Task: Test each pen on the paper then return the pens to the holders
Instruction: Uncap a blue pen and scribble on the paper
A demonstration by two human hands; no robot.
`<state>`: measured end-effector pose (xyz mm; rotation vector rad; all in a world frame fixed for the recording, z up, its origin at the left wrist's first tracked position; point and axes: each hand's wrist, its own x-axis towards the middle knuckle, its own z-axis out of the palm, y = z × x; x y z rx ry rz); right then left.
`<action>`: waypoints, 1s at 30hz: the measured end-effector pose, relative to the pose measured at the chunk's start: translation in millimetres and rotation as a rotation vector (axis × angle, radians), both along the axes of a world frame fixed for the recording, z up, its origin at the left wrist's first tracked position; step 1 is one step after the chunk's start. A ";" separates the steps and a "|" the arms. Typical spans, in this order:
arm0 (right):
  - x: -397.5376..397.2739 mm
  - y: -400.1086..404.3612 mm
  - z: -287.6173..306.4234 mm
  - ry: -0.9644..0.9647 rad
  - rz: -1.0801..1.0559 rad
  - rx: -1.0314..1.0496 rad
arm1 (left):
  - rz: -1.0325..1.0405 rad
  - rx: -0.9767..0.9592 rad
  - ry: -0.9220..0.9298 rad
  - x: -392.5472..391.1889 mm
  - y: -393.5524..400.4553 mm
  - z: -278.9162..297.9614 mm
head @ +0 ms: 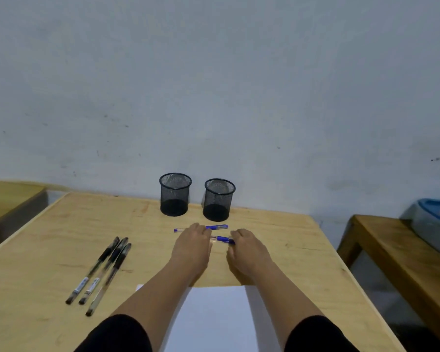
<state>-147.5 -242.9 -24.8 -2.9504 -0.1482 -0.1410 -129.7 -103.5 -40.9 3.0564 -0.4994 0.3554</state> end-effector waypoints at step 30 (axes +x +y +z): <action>-50.6 16.2 39.5 -0.085 0.072 0.986 | -0.042 -1.151 0.107 -57.7 19.4 59.2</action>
